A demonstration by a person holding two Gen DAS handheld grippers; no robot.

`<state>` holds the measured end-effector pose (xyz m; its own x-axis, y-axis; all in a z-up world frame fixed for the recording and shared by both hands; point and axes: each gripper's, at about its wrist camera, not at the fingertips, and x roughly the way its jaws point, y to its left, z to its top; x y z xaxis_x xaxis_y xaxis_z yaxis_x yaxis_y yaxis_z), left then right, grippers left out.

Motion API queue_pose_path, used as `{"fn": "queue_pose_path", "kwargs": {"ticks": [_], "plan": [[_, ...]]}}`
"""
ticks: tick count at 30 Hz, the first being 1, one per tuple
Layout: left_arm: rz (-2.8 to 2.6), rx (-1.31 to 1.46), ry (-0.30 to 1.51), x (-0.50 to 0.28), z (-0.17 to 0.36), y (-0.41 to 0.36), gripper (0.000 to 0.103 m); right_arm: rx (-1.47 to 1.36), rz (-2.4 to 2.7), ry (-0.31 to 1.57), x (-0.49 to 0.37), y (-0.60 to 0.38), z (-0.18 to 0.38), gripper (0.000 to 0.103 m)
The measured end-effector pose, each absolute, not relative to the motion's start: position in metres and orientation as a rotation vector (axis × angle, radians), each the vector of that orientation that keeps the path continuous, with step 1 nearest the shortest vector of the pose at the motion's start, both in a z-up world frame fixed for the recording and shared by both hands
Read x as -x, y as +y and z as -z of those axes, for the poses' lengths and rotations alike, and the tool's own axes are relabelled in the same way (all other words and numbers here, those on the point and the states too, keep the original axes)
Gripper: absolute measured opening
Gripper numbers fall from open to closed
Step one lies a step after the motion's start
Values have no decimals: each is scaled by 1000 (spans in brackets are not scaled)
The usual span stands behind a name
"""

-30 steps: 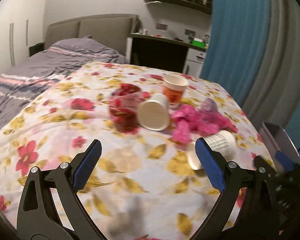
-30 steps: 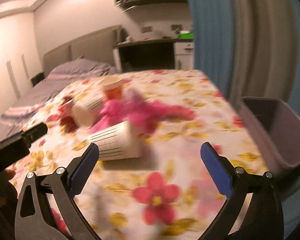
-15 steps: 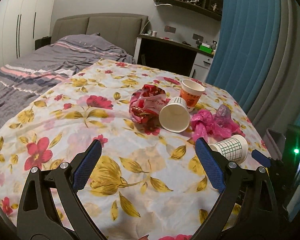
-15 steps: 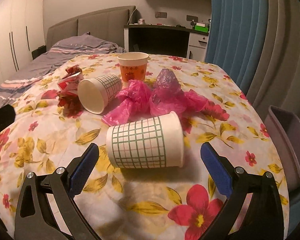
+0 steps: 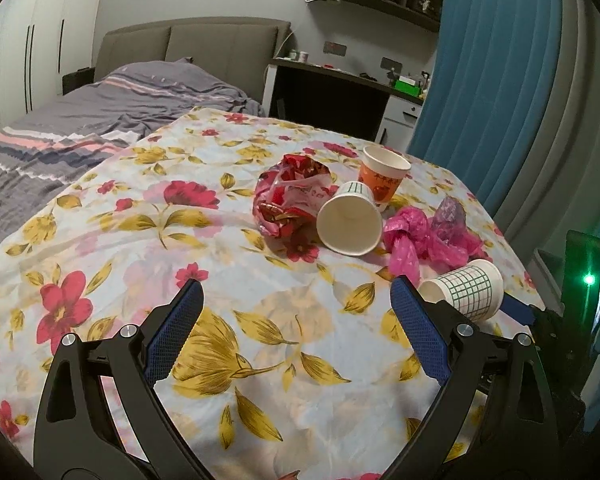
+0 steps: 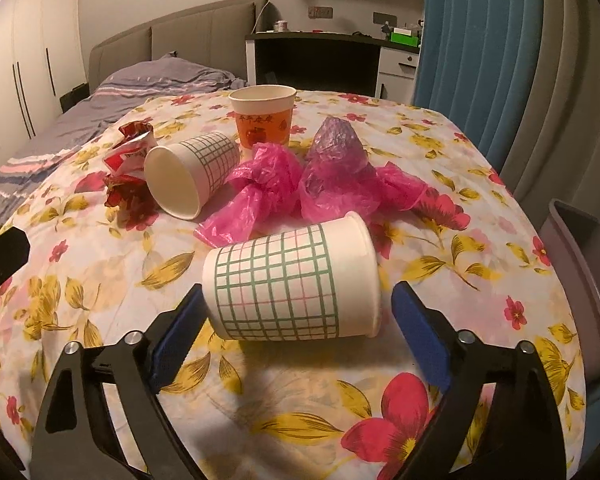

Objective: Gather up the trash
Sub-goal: 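Grasp the green-grid paper cup with the right tool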

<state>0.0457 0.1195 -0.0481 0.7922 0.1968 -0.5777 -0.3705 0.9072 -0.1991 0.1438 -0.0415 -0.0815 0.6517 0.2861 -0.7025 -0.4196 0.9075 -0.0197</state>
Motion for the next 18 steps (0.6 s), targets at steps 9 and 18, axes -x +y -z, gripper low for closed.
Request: {"fn": "queue_pose_path", "kwargs": {"ticks": [9, 18], "plan": [[-274, 303, 591, -54, 51, 117, 93, 147, -416, 734, -141, -53, 76, 78], [-135, 273, 598, -82, 41, 83, 93, 63, -348, 672, -137, -105, 57, 78]]}}
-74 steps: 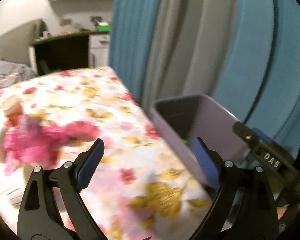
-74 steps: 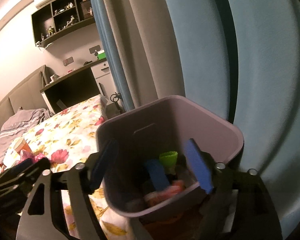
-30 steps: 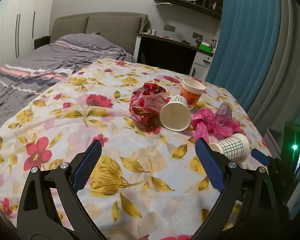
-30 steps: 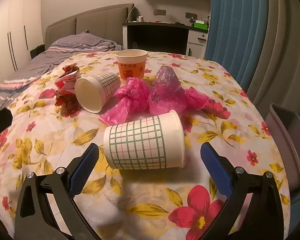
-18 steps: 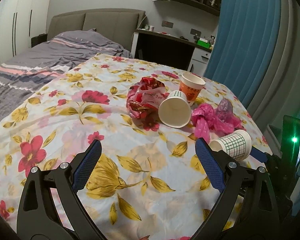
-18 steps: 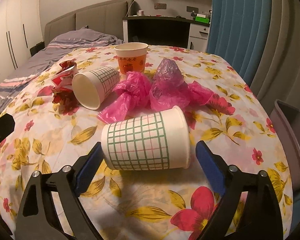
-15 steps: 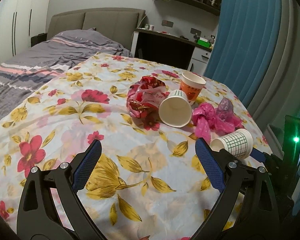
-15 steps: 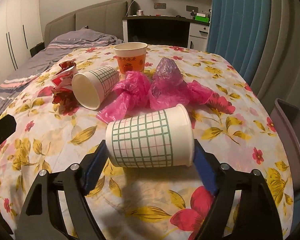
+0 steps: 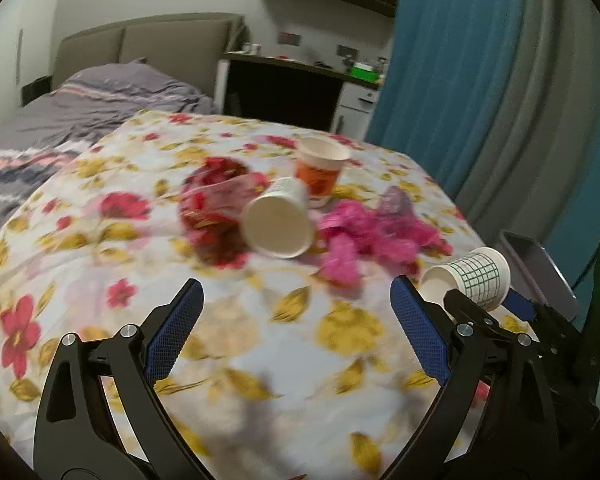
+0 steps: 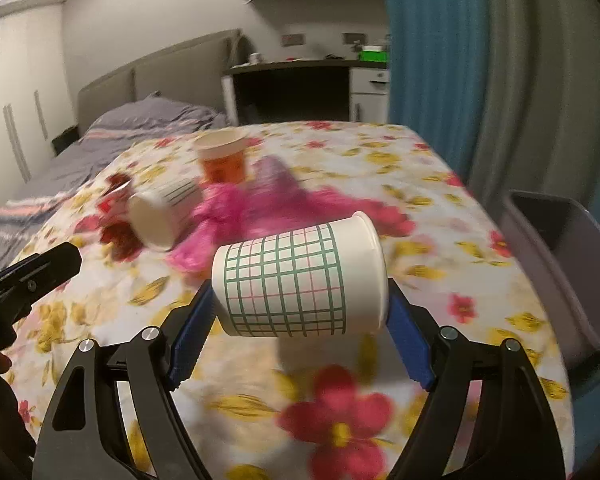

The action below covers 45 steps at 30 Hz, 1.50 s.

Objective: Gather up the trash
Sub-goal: 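Grasp the green-grid paper cup with the right tool, then grasp the pink plastic bag with the left tool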

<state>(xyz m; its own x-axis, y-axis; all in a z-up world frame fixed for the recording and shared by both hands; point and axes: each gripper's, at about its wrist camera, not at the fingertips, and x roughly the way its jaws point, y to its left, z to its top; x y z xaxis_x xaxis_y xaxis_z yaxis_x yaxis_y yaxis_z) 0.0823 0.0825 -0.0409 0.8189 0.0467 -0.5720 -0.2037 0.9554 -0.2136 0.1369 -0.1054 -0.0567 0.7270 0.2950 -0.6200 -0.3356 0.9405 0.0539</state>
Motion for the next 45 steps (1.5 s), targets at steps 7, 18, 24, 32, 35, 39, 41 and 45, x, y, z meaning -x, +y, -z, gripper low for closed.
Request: {"fn": "queue_pose_path", "kwargs": {"ticks": [7, 18, 24, 32, 35, 39, 41, 45], "plan": [[-24, 256, 606, -117, 38, 46, 91, -18, -263, 654, -142, -157, 51, 78], [48, 285, 736, -191, 71, 14, 65, -63, -219, 631, -142, -202, 47, 78], [36, 295, 788, -212, 85, 6, 51, -64, -220, 637, -141, -211, 49, 78], [46, 293, 817, -226, 90, 4, 27, -68, -225, 638, -143, -214, 49, 78], [58, 292, 816, -227, 91, 4, 13, -69, -226, 637, -143, -214, 49, 78], [76, 279, 799, -225, 89, 1, 6, -71, -224, 636, -143, -216, 49, 78], [87, 262, 784, -222, 85, -3, 4, -72, -222, 634, -143, -218, 48, 78], [118, 209, 729, -209, 70, -15, 4, -74, -215, 619, -142, -222, 45, 78]]}}
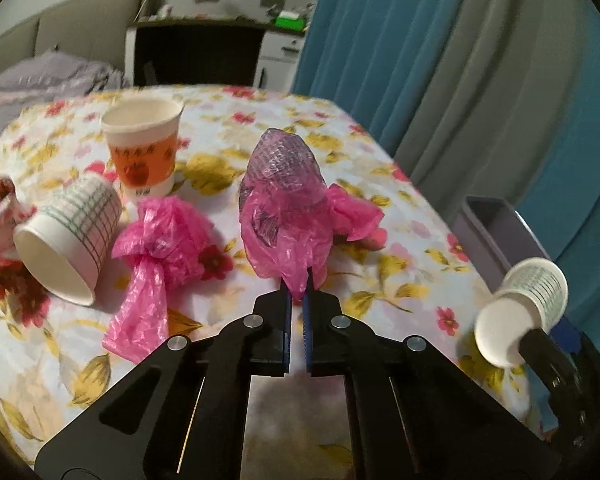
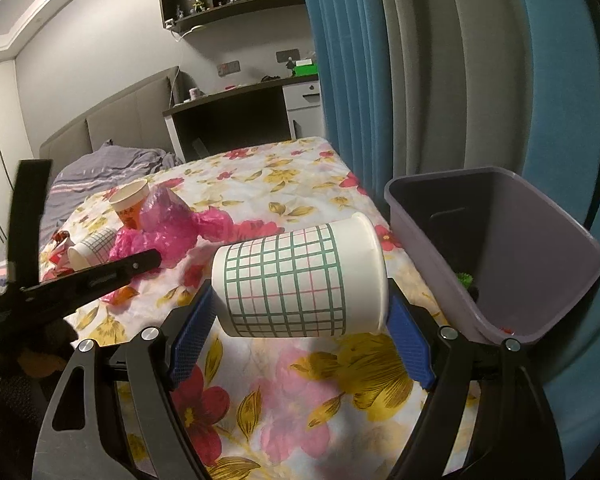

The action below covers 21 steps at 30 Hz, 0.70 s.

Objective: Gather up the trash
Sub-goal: 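Grasp the pink plastic bag with the left tool, then carry the pink bag and green-grid cup in both tools over the bin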

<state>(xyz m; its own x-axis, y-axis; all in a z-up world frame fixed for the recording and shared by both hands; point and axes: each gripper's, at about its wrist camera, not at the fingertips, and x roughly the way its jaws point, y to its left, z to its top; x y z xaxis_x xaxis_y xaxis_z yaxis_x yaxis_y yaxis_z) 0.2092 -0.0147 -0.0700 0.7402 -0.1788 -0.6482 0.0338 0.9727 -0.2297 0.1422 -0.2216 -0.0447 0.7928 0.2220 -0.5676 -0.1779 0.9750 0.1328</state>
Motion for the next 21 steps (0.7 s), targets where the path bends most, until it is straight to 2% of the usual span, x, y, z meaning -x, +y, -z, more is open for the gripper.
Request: {"fn": "queue_pose_path", "kwargs": {"ticks": [11, 21], "plan": [[232, 140, 632, -184, 29, -56, 4, -93, -173, 566, -137, -246, 29, 78], [368, 77, 606, -194, 9, -134, 4, -102, -43, 515, -139, -301, 14, 78]]}}
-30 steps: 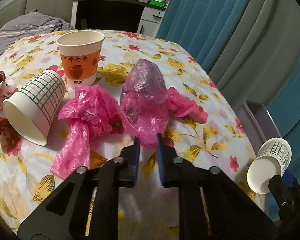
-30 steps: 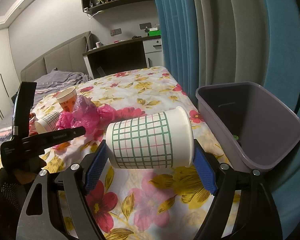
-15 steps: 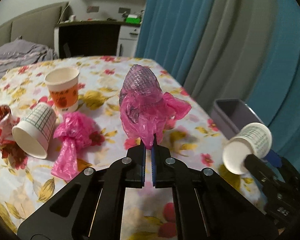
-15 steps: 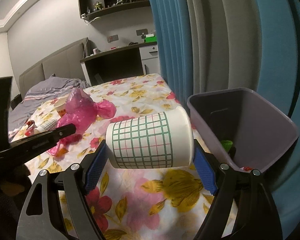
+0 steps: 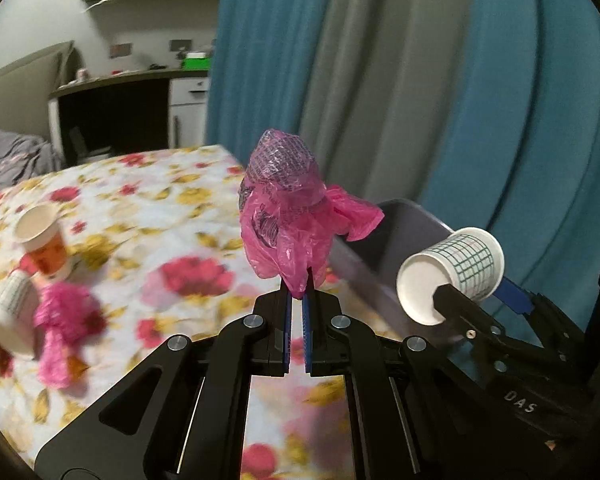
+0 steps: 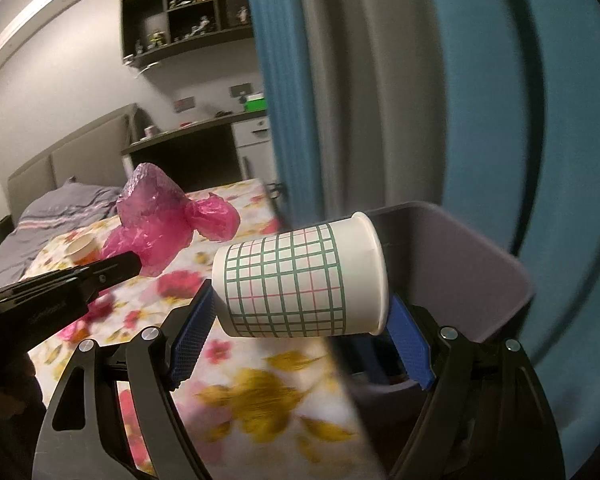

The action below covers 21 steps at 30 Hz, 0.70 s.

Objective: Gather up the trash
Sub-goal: 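Carry the pink bag and green-grid cup in both tools over the bin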

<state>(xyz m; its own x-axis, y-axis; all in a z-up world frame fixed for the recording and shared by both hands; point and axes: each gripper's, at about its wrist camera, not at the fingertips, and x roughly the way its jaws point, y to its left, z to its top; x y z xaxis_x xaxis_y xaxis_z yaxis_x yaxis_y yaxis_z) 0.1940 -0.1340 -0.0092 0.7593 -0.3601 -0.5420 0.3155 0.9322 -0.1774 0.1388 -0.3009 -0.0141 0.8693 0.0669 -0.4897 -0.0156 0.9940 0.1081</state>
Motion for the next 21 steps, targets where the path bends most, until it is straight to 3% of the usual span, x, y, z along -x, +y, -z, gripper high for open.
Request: {"fn": "queue_pose_path", "kwargs": {"ticks": [21], "plan": [[555, 33, 712, -242, 34, -247, 4, -126, 123, 518, -147, -374, 31, 78]]}}
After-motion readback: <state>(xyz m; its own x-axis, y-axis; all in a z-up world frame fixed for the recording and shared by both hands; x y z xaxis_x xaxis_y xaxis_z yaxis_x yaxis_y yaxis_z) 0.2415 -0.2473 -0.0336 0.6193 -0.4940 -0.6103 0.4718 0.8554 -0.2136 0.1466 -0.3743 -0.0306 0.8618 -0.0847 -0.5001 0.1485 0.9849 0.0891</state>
